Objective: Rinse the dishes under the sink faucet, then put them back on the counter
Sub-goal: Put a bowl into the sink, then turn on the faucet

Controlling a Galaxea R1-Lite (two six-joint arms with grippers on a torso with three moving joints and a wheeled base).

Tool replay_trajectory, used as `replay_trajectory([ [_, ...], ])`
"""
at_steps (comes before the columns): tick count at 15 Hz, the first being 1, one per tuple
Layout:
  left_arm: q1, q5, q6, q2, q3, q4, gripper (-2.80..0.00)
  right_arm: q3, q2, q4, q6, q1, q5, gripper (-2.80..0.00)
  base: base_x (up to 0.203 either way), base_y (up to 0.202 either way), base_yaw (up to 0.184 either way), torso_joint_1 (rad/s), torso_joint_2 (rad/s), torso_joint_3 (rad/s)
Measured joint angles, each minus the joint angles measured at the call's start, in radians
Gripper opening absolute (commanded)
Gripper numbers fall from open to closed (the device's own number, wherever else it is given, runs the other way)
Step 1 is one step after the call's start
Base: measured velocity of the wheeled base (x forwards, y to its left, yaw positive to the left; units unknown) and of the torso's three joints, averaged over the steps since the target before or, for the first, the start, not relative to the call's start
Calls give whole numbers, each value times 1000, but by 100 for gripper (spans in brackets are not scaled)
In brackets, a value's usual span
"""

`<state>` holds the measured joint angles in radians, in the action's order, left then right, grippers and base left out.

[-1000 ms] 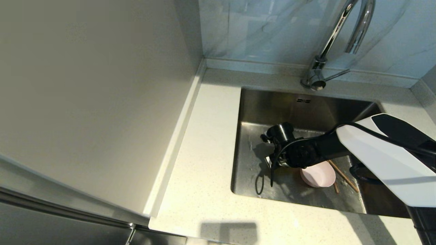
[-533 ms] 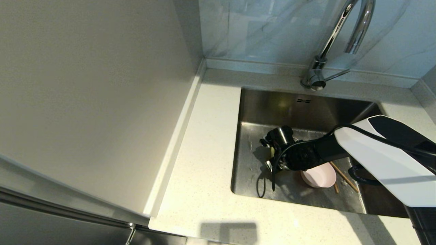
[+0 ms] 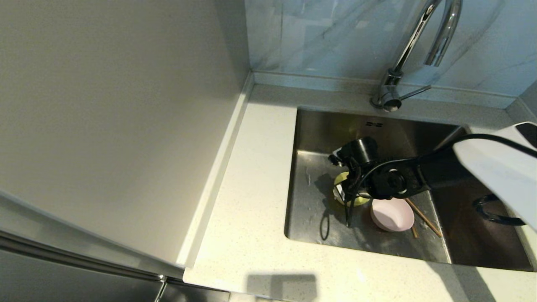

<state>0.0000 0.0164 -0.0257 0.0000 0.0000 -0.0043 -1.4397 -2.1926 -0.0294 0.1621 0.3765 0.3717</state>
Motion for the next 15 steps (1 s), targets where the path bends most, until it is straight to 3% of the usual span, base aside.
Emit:
replay_trajectory([
  [5,0,0,0,0,0,0,-280,231,330,25,0,-39,2,0,0,0,0,0,0,0],
  [7,0,0,0,0,0,0,-280,264,433,80,0,-128,-3,0,0,0,0,0,0,0],
  [10,0,0,0,0,0,0,-280,186,511,162,-1,-255,-27,0,0,0,0,0,0,0],
  [11,-1,0,0,0,0,0,-280,144,521,179,-1,-283,-30,-280,0,0,0,0,0,0],
  [15,0,0,0,0,0,0,-280,-9,515,234,-1,-368,-32,-280,0,0,0,0,0,0],
])
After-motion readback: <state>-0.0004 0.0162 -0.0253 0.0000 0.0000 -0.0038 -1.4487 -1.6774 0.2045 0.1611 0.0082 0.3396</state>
